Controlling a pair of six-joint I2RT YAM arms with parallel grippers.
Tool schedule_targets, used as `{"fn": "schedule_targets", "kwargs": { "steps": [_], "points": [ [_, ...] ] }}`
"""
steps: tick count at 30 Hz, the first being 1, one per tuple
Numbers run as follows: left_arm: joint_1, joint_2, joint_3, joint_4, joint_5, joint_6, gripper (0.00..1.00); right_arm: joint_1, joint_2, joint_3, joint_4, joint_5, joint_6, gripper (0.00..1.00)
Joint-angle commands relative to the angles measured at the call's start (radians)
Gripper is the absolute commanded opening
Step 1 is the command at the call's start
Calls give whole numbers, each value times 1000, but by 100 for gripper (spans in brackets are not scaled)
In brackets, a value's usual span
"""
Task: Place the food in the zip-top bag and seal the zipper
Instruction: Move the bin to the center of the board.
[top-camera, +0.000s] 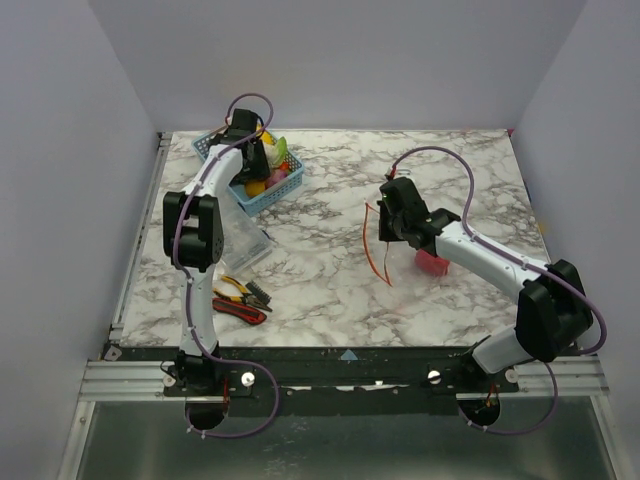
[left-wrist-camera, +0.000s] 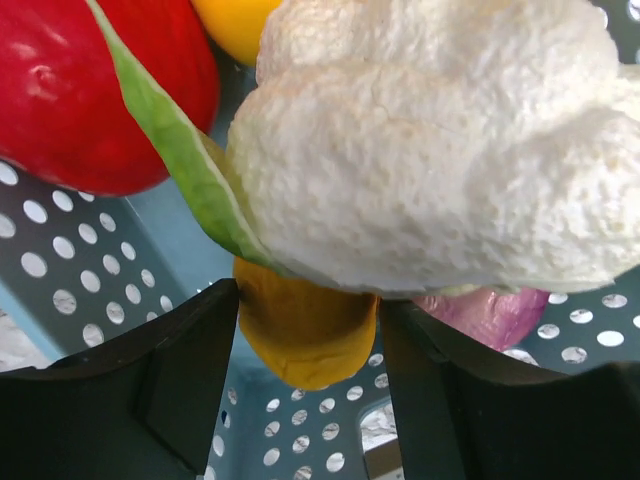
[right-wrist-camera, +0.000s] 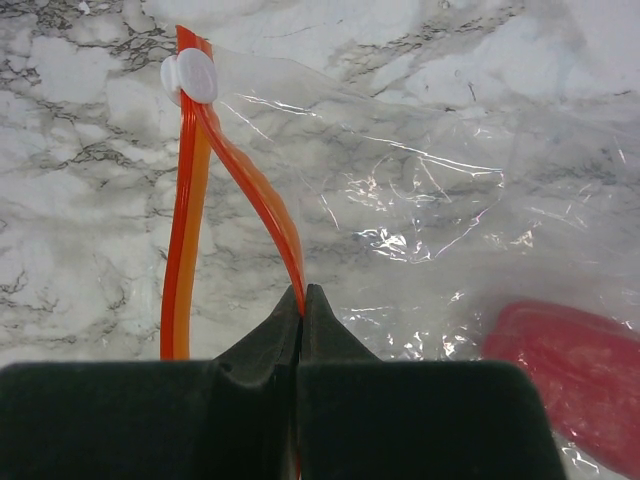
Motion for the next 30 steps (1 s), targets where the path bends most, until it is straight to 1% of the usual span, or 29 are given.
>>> {"fn": "schedule_targets", "kwargs": {
  "steps": [1, 3, 5, 6, 7, 8, 12, 15, 18, 20, 23, 27, 30],
  "points": [
    [-1, 45, 114, -98, -30, -43, 61, -1, -31, 8, 23, -10, -10, 0],
    [-1, 64, 146, -121, 9, -49, 60, -1, -33, 7, 21, -9, -9, 0],
    [-1, 92, 197, -179, 25, -65, 62, -1, -40, 6, 20, -5, -7, 0],
    [-2, 102, 223, -205, 22, -70, 64, -1, -42, 8, 18, -4, -6, 0],
    [-1, 105, 232, -216, 19, -75, 69, -1, -45, 7, 18, -3, -6, 0],
    [-1, 102, 231, -220, 22, -78, 70, 0, -48, 7, 17, -2, -6, 0],
    [-1, 75, 184, -204, 71, -80, 67, -1, -57, 10, 15, 4, -6, 0],
    [-1, 60, 161, -197, 67, -86, 67, -1, -63, 15, 13, 2, -4, 0],
    [-1, 59, 174, -225, 62, -99, 67, -1, -72, 18, 9, 1, -4, 0],
    [-1, 51, 152, -229, 77, -110, 65, -1, -80, 17, 9, 3, -4, 0],
    [-11, 19, 72, -205, 108, -125, 60, 0, -88, 15, 9, 6, -4, 0],
    [-35, -54, -56, -132, 172, -135, 60, -1, -91, 17, 9, -5, 1, 0],
    [-62, -84, -110, -106, 210, -139, 60, -1, -96, 13, 15, -16, 6, 0]
  ]
}}
